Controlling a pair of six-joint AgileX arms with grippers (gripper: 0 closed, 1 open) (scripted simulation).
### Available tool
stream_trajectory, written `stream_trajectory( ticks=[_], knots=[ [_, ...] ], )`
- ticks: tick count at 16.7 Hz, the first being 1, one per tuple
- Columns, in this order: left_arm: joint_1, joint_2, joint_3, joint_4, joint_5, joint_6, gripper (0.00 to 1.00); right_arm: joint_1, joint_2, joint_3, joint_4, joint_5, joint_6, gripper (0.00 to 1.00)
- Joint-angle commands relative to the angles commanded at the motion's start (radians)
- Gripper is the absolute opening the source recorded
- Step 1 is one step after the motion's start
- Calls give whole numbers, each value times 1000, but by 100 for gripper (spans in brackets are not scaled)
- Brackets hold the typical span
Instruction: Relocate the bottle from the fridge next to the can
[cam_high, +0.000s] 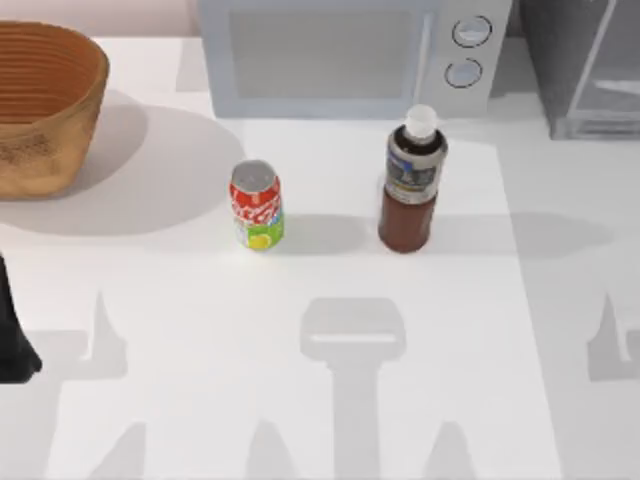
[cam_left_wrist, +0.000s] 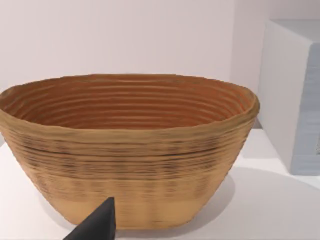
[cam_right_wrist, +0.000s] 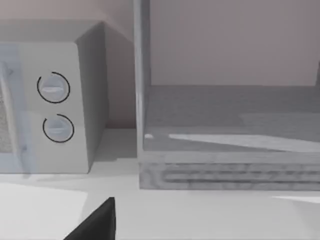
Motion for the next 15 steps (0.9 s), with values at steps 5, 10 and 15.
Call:
stream_trajectory(
  ticks=[5,10,15],
  knots=[
    [0,0,0,0,0,0,100,-3,-80,67,-109,3,-1,100],
    [0,0,0,0,0,0,100,-3,-280,231,-464,0,-1,100],
    [0,0,0,0,0,0,100,-2,-517,424,-924,-4,-2,100]
  ],
)
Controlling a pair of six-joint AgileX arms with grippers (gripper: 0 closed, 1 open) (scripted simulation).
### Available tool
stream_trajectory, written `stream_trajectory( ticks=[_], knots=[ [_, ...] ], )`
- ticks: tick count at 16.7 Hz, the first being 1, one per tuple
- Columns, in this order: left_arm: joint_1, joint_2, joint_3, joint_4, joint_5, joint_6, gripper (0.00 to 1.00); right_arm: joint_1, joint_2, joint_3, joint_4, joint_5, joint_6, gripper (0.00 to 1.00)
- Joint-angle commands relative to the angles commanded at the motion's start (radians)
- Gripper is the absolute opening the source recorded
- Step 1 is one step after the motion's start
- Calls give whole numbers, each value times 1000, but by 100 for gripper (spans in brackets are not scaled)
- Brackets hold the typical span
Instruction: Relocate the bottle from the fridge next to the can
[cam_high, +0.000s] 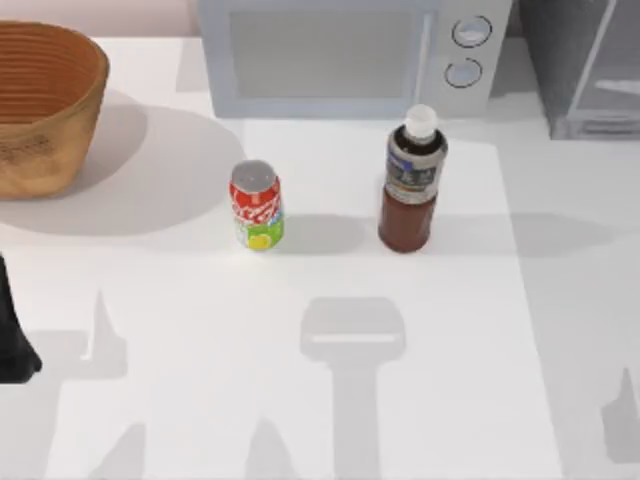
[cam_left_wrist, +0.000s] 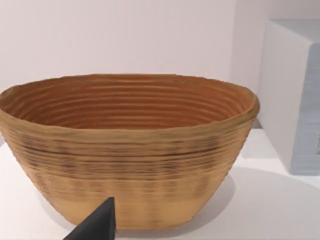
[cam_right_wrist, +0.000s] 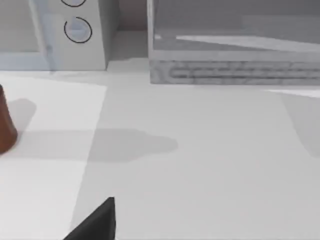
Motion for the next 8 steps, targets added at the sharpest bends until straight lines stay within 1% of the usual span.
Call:
stream_trajectory(
  ticks=[4,6,8],
  knots=[
    [0,0,0,0,0,0,100,-2,-167,136,-324,0,-4,100],
    [0,0,0,0,0,0,100,-4,-228,187,-439,0,-6,100],
    [0,0,0,0,0,0,100,-5,-271,222,-513,1,-8,100]
  ],
)
